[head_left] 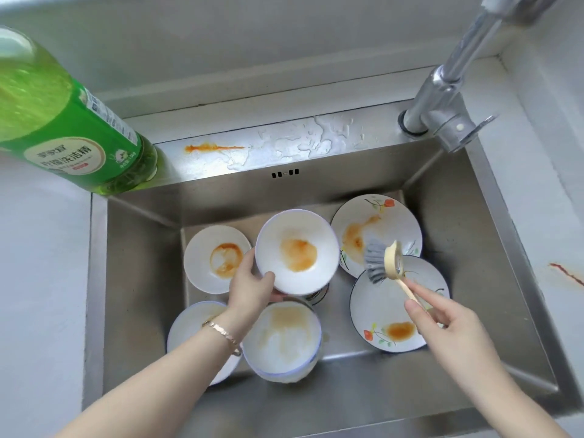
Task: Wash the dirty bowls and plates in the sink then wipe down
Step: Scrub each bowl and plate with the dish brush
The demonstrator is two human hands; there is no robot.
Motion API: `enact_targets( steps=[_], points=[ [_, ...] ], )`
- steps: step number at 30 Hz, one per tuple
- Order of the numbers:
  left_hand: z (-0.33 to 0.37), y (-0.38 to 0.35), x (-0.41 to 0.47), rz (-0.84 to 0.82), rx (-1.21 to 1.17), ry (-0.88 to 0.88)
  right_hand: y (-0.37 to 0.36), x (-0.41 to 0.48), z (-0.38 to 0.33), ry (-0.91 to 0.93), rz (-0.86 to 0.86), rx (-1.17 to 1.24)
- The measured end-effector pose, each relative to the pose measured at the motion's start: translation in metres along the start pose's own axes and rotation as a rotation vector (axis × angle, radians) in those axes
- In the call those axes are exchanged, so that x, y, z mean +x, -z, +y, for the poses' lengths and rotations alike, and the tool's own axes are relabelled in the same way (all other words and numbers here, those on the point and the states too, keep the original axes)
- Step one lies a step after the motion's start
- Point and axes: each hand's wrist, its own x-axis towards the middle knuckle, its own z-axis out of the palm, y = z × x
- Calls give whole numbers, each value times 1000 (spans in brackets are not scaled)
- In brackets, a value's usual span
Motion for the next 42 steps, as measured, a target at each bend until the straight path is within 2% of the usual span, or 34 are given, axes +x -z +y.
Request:
enact_targets(
  steps=[3,10,14,16,18,20,22,26,29,31,32,36,40,42],
  points=[
    [34,23,-51,-101,92,-16,5,-12,-19,0,58,126],
    [91,60,-163,-306,166,-107,14,-65,-68,-39,-136,355],
    [95,75,-204,-295,204,-270,24,-98,-79,-63,-141,458],
    [93,77,-218,-325,132,-298,26,-112,-82,-71,-145,481],
    [89,74,-228,-357,-68,-232,24,-121,-84,-58,-174,490],
    [83,70,-236,-317,-245,-209,21,-129,-88,-18,-211,457],
    [78,69,-242,-227,-327,-224,19,-134,-94,80,-191,364],
    [69,76,-237,-74,-286,-282,36,-144,-108,444,36,-72],
    [69,81,-234,-41,-251,-357,38,-147,-115,684,-38,-510],
    [72,83,-234,-25,-219,-408,26,-147,-116,708,-72,-829],
    [73,84,-232,-6,-205,-427,21,-148,-116,694,-104,-867],
    [72,89,-228,52,-187,-455,0,-167,-122,740,-328,-618],
    [63,90,-232,-41,-145,-417,-4,-146,-122,737,-162,-785],
    [62,100,-225,9,-169,-413,3,-144,-111,710,-202,-876]
  ],
)
